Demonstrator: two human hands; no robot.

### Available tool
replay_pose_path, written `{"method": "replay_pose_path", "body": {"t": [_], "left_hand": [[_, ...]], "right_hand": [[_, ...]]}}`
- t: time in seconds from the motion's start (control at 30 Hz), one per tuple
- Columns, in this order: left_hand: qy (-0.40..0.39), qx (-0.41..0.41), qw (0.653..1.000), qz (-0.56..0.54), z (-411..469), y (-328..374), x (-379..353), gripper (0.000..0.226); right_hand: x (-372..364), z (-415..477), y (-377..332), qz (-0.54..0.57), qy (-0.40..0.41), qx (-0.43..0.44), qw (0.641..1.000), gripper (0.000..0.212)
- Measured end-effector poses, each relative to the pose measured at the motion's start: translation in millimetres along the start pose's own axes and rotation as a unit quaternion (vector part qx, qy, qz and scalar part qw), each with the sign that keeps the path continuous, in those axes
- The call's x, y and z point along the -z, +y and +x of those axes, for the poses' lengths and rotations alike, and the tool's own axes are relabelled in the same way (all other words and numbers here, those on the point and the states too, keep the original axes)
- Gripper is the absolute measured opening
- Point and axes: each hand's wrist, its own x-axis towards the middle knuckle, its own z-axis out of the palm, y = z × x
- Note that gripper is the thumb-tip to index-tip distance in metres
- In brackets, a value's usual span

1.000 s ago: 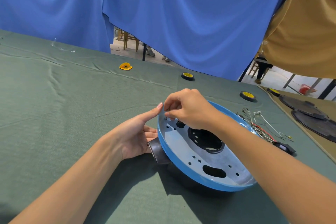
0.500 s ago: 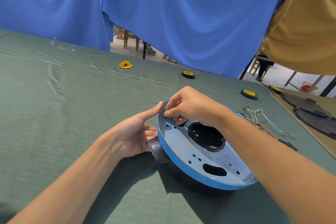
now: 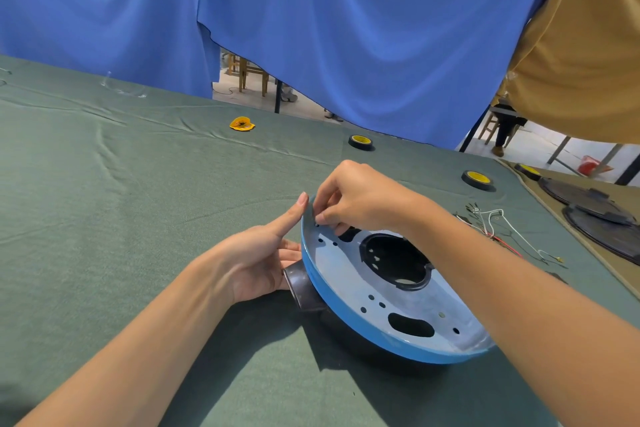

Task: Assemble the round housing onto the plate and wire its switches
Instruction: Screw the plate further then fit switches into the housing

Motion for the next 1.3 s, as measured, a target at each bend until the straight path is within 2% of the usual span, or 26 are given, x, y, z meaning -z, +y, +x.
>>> {"method": "replay_pose_path", "body": {"t": [0.07,0.13,0.2,0.27,0.37,0.47,0.57,0.73,0.87,1.0,1.1,1.3], "left_hand": [[0.001,-0.003,1.0,0.002,0,0,0,0.098],[0.0,-0.005,1.0,-0.008,0,0,0,0.096],[-0.005,0.002,1.0,-0.024,-1,0,0,0.091],[-0.008,-0.001,0.999,-0.032,-2,-1,0,0.076],[-0.007,-0.014,0.999,-0.033,-2,-2,0,0.057],[-0.003,-0.031,0.999,-0.029,-2,-3,-2,0.052],[-0.003,-0.038,0.999,-0.029,-1,-3,-2,0.051],[0.003,-0.045,0.999,-0.025,2,-3,-2,0.055],[0.002,-0.042,0.999,-0.027,2,-3,-2,0.06],[0.005,-0.044,0.999,-0.026,2,-3,-3,0.061],[0.004,-0.04,0.999,-0.024,2,-2,-1,0.063],[0.01,-0.046,0.999,-0.026,-1,-3,-4,0.057]], "right_hand": [[-5,2,2,0.123,0.009,-0.076,0.989,0.003],[-10,2,2,0.257,0.023,-0.144,0.955,0.004],[-13,1,2,0.316,0.028,-0.175,0.932,0.008],[-13,-1,4,0.275,0.026,-0.151,0.949,0.006],[-7,-5,5,0.068,0.037,-0.022,0.997,0.007],[-1,-9,2,-0.072,0.038,0.082,0.993,0.013],[2,-12,0,-0.097,0.034,0.112,0.988,0.019],[0,-6,2,-0.159,0.043,0.113,0.98,0.012],[-7,-4,3,-0.211,0.049,0.103,0.971,0.025],[2,-6,5,-0.153,0.032,0.11,0.982,0.008],[1,-6,6,-0.128,0.042,0.119,0.984,0.01],[-8,-5,5,-0.175,0.065,0.118,0.975,0.015]]}}
